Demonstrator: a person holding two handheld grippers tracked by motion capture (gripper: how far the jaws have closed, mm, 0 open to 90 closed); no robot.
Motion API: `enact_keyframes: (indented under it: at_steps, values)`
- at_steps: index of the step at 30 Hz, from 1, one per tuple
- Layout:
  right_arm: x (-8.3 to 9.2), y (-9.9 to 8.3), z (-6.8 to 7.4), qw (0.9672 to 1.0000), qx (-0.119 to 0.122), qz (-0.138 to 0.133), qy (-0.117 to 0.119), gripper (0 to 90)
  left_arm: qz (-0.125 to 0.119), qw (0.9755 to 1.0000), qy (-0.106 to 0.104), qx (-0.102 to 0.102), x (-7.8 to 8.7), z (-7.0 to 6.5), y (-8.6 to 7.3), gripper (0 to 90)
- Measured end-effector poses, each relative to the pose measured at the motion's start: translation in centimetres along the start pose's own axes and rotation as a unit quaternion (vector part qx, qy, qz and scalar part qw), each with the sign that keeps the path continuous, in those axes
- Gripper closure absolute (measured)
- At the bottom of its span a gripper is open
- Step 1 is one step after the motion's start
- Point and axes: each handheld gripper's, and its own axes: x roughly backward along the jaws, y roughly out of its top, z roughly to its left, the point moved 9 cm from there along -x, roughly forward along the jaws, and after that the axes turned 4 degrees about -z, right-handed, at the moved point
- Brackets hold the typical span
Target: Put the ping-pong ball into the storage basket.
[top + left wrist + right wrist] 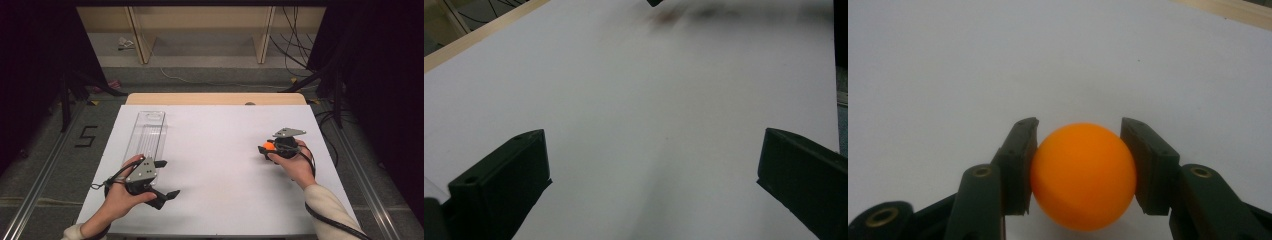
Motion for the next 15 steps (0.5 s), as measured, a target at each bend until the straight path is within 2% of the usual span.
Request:
enact_keyframes:
  at_steps: [15]
  values:
    - [0.3, 1.3, 1.1, 0.9998, 0.006, -0.019, 0.011, 51.3, 0.0, 1.0, 0.0, 0.001, 0.0, 0.0, 0.0, 0.0]
